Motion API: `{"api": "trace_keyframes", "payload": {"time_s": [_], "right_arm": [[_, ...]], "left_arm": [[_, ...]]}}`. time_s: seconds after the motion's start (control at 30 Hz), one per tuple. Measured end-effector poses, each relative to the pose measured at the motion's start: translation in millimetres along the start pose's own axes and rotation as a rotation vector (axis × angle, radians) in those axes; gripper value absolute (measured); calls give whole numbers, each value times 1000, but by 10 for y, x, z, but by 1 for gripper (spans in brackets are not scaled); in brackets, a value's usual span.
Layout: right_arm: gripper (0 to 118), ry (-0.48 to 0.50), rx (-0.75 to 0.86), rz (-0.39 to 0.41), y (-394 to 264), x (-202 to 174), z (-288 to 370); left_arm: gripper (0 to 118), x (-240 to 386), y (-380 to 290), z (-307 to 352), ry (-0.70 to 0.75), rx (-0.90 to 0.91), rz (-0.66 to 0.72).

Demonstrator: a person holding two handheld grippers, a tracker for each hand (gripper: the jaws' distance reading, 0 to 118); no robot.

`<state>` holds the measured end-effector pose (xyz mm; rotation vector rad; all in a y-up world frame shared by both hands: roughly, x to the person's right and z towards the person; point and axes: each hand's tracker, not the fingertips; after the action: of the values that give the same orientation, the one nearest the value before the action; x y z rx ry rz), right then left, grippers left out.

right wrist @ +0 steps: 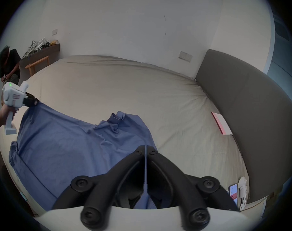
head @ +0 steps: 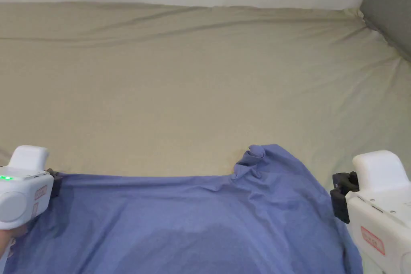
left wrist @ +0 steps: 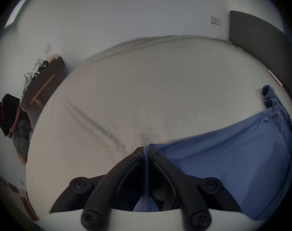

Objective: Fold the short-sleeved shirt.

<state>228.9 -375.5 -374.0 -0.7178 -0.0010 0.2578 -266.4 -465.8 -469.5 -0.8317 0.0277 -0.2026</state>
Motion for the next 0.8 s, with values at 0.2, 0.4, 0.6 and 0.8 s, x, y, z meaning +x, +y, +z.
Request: {"api": "trace_keyframes", "payload": {"time_s": [0.2,0.4,0.6,0.8], "right_arm": [[114,83,-229,-101,99,328,-927],[114,64,-423,-116,-92,466,-1879],[74,136,-450,-205,-240,404,-2067],[6,171,-347,-80,-30,405,-1603]], "left_arm": [[1,-5,-25,721,-13,104,-41],[1,-17,-213,995,-8,119,-41],[1,-53,-396,906,26,66,-58],[1,-83,-420,946,25,69,-2]]}}
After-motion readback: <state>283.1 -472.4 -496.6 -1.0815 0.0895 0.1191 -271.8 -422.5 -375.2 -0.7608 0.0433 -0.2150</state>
